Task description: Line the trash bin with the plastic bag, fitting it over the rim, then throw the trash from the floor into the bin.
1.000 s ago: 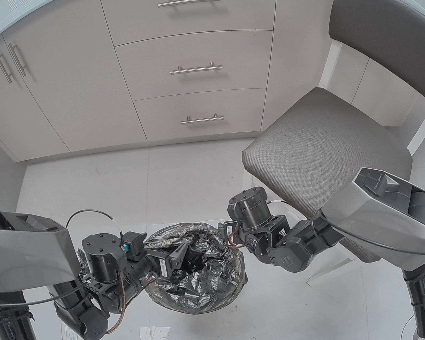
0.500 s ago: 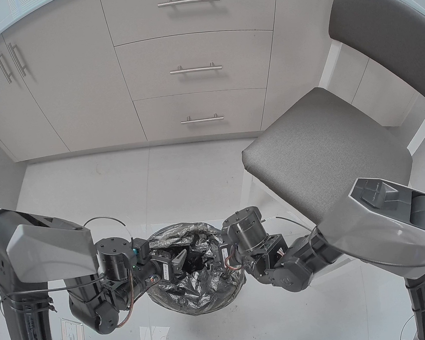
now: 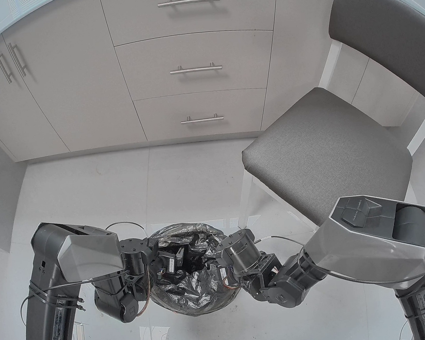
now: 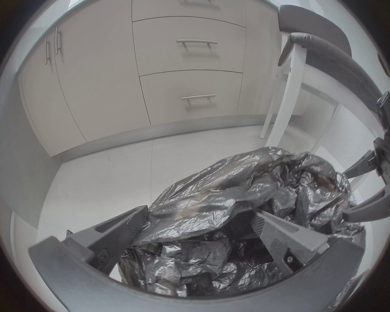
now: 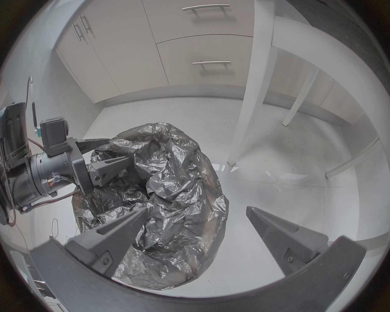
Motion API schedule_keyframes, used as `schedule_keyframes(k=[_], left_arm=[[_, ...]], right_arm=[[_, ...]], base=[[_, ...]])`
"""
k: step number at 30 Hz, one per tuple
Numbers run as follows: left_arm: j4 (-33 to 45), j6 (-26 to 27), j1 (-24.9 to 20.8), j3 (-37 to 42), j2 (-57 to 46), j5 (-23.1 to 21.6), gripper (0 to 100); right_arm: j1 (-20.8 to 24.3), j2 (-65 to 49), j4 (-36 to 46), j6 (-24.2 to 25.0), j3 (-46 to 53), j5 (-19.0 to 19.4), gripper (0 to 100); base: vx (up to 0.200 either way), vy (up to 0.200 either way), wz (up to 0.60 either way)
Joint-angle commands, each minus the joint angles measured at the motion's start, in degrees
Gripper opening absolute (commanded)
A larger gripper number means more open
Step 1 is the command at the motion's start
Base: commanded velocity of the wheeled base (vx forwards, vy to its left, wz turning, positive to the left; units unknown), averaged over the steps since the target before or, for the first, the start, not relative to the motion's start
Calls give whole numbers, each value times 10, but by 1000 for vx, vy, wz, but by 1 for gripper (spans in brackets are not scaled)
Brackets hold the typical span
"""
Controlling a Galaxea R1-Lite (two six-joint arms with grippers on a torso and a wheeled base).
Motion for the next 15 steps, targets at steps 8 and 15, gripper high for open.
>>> schedule_keyframes(k=[8, 15], left_arm=[[0, 3, 9, -33, 46, 23, 100], [1, 3, 10, -38, 46, 24, 100]], right_arm=[[0, 25, 0, 20, 6, -27, 100], [-8, 29, 0, 36, 21, -37, 100]], base=[[0, 0, 0], [0, 0, 0]])
